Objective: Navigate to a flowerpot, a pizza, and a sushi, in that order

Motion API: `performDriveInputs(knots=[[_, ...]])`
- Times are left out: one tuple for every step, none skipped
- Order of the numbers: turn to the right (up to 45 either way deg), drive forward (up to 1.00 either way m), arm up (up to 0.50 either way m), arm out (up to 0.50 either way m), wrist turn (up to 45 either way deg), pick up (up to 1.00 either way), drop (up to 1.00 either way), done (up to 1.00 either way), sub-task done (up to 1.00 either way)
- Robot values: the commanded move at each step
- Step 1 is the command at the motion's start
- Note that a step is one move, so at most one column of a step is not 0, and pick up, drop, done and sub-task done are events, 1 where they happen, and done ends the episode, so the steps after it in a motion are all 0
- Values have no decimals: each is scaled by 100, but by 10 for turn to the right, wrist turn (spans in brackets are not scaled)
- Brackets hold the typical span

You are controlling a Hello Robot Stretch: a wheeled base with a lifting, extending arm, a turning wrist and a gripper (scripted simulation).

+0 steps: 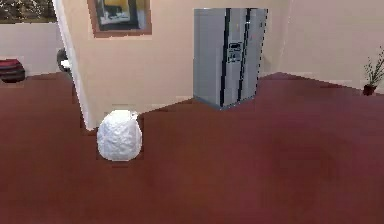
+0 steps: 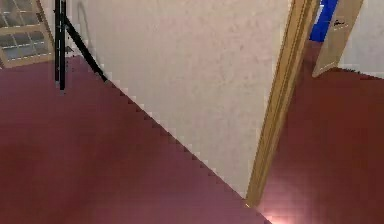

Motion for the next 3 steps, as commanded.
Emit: performDriveInputs(knots=[[270, 0, 0, 0, 0, 0, 0, 0, 0], [0, 5, 0, 0, 0, 0, 0, 0, 0], [-450, 0, 0, 0, 0, 0, 0, 0, 0]])
